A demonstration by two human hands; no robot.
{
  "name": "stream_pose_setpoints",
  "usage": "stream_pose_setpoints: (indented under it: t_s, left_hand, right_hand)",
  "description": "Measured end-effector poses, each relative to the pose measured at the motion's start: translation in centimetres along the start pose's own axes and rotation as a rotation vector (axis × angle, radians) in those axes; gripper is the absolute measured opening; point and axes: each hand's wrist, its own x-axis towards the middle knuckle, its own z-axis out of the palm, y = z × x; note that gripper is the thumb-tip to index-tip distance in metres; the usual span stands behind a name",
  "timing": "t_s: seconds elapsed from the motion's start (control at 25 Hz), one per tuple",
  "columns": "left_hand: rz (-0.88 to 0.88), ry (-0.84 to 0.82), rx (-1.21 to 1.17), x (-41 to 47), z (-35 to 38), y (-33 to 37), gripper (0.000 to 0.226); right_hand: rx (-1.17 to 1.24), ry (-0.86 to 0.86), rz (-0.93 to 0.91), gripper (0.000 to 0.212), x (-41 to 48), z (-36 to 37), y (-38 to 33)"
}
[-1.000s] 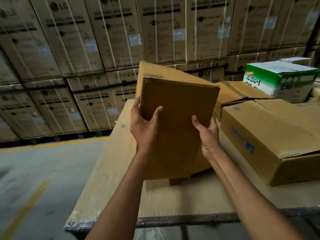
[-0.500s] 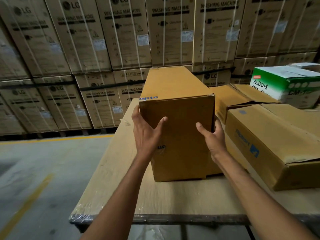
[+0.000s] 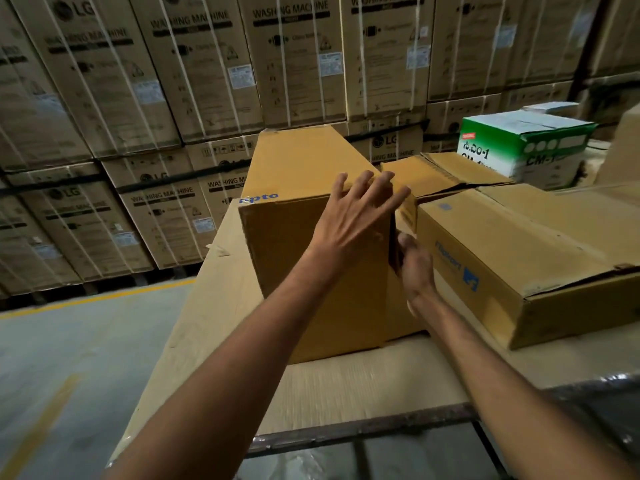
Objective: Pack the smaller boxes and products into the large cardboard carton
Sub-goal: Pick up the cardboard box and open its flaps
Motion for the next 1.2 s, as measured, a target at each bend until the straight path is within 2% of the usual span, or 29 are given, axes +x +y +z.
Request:
stream_pose_setpoints:
  t_s: [0.12, 0.2, 0.28, 0.36, 0.4, 0.48, 0.56, 0.6, 0.68, 0.76, 0.8, 0.84, 0.88, 0.96, 1.08, 1.2]
  left_hand:
    - [0.114, -0.127, 0.174, 2.0, 0.1, 1.7, 0.074]
    - [0.087, -0.188, 0.215, 2.6, 0.2, 2.3, 0.067]
    - [0.045, -0.192, 0.216, 2.5, 0.1, 2.2, 0.071]
    - [0.026, -0.156, 0.204, 2.1, 0.3, 2.0, 0.078]
    - [0.017, -0.133, 0.193, 1.8, 0.6, 1.9, 0.080]
    - [0.002, -0.069, 0.160, 1.3, 1.1, 2.1, 0.078]
    - [0.007, -0.018, 0.126, 1.0, 1.6, 2.4, 0.073]
    - [0.013, -0.013, 0.120, 0.9, 1.7, 2.5, 0.072]
    - [0.018, -0.019, 0.118, 1.0, 2.0, 2.9, 0.071]
    - [0.007, -0.026, 0.113, 1.1, 2.0, 2.7, 0.071]
    - [-0.008, -0.023, 0.105, 1.1, 1.9, 2.4, 0.071]
    - [-0.024, -0.016, 0.096, 1.0, 1.9, 2.0, 0.071]
    - [-0.038, -0.003, 0.088, 0.7, 1.8, 1.5, 0.072]
    - [-0.059, 0.018, 0.091, 0.1, 1.8, 0.5, 0.079]
    - [-0.092, 0.024, 0.102, -0.8, 1.8, -0.3, 0.089]
    - [-0.150, 0.027, 0.088, -1.7, 1.2, -1.5, 0.085]
  right_hand:
    - [-0.015, 0.001, 0.036, 0.029, 0.1, -0.5, 0.1]
    - [-0.026, 0.120, 0.107, 0.022, 0.8, -1.1, 1.0]
    - [-0.026, 0.309, 0.348, 0.014, 1.1, -2.2, 3.0]
    - [-0.012, 0.383, 0.582, 0.023, 0.1, -3.2, 5.2]
    - [-0.016, 0.355, 0.650, 0.033, -0.4, -3.6, 6.6]
    - [-0.014, 0.184, 0.728, 0.044, -1.6, -4.4, 8.5]
    - [0.002, 0.088, 0.756, 0.042, -1.7, -4.7, 10.8]
    - [0.039, 0.107, 0.770, 0.036, -1.4, -4.5, 11.3]
    - [0.090, 0.266, 0.771, 0.028, 0.1, -4.1, 12.4]
    - [0.427, 0.515, 0.847, 0.038, 1.6, -4.0, 13.8]
    - [0.462, 0.558, 0.832, 0.043, 1.9, -4.2, 14.2]
    - [0.299, 0.483, 0.791, 0.044, 1.4, -4.4, 14.0]
    - [0.127, 0.424, 0.861, 0.039, 1.0, -4.4, 13.6]
    - [0.047, 0.450, 0.837, 0.038, 1.8, -3.6, 13.7]
    - [-0.197, 0.415, 0.570, 0.032, 1.7, -1.3, 12.4]
    - [-0.502, 0.239, 0.296, 0.032, -0.1, 0.5, 11.9]
